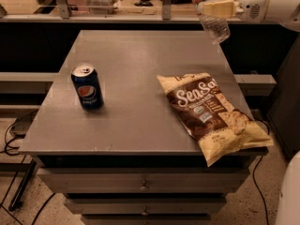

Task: Place water bottle upright

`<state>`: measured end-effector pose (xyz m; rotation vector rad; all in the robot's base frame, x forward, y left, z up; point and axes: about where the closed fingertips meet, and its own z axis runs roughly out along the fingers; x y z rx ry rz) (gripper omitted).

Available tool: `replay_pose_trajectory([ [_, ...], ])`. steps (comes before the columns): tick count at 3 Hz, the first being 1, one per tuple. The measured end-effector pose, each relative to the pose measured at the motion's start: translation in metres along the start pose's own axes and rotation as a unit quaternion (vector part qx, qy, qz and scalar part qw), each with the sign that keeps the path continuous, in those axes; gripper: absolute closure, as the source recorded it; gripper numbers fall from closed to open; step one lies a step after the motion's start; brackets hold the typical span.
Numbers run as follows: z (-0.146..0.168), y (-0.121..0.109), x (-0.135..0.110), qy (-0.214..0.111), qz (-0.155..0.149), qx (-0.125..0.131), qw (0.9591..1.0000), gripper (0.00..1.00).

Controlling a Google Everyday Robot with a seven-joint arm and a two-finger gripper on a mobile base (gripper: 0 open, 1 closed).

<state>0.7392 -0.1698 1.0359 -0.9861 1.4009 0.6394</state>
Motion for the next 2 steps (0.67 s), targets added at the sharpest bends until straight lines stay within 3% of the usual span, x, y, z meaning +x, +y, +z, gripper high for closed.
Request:
replay_pose_trajectory([
  [1, -0.0055, 0.0046, 0.0060, 0.000, 0.010, 0.008, 0.9999, 1.00],
  [2, 0.0009, 0.0084, 0.0123, 0.008, 0.010, -0.001, 0.9999, 1.00],
])
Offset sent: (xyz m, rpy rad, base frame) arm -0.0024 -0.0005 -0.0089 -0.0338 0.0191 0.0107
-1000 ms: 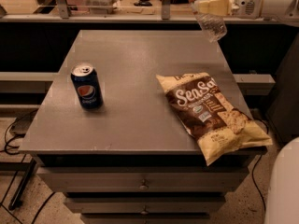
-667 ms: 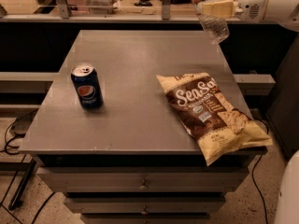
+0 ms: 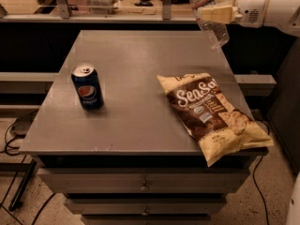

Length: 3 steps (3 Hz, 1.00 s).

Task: Place water bottle upright

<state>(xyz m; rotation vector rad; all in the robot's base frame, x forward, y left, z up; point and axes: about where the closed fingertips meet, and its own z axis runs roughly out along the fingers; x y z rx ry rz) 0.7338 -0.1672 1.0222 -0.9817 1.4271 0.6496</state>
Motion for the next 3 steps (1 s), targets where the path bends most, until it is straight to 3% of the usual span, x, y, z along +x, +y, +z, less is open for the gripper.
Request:
replay_pose_trajectory([
  [1, 0.002, 0.005, -0.006, -0.032, -0.031, -0.024, 0.9987, 1.00],
  [2, 0.003, 0.016, -0.015, -0.081, -0.086, -0.066, 0.9908, 1.00],
  [3, 0.011, 0.020, -0.015, -0.103, -0.076, -0.068, 0.9894, 1.00],
])
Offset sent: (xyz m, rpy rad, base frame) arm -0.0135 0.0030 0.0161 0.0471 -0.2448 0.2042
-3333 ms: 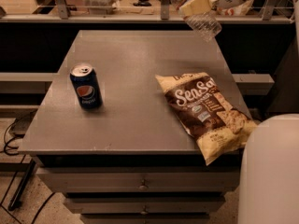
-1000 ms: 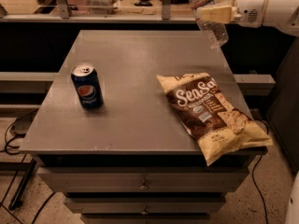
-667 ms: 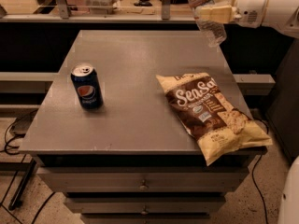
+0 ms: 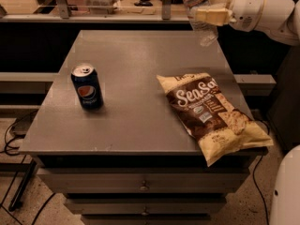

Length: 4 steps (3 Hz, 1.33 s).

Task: Place water bottle upright

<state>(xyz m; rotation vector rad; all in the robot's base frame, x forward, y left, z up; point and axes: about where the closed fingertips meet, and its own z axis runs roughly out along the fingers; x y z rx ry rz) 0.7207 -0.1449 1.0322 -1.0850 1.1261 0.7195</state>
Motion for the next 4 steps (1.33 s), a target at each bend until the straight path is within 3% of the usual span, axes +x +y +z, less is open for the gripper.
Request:
replay_pose_trajectory([
  [1, 0.000, 0.000, 0.000, 0.000, 0.000, 0.000, 1.0000, 1.00],
  [4, -0.005, 0.001, 0.015, -0.049, 0.057, 0.031, 0.9967, 1.00],
])
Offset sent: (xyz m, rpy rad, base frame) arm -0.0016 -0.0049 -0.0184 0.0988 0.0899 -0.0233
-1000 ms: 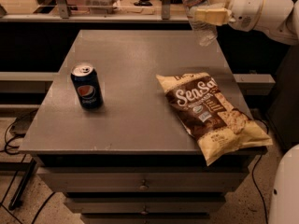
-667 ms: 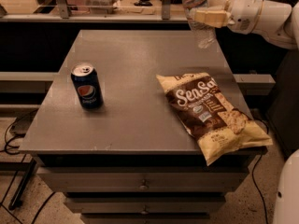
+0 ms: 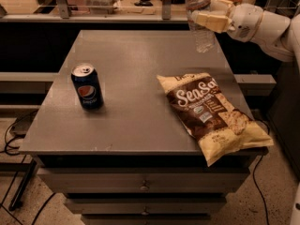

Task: Place water bottle upright

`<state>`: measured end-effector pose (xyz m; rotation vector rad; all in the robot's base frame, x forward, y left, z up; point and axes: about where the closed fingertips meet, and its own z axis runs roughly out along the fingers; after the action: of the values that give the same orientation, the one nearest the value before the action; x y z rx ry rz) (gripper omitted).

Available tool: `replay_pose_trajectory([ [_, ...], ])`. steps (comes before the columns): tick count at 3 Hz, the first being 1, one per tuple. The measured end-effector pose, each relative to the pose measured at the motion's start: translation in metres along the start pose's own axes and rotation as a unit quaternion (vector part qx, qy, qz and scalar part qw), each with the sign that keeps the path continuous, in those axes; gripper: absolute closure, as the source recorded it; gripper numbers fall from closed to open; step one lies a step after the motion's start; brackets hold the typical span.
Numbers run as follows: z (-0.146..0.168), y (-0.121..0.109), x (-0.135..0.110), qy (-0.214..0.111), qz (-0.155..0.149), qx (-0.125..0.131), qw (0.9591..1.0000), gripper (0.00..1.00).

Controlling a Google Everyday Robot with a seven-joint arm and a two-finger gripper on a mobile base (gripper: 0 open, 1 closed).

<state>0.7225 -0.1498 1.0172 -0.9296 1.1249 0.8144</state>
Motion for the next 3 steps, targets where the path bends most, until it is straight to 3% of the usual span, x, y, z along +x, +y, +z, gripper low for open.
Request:
replay_pose_trajectory([
  [1, -0.007, 0.000, 0.003, -0.032, 0.009, 0.014, 0.9993, 1.00],
  [3, -0.019, 0.002, 0.014, -0.041, -0.020, 0.017, 0.9988, 1.00],
])
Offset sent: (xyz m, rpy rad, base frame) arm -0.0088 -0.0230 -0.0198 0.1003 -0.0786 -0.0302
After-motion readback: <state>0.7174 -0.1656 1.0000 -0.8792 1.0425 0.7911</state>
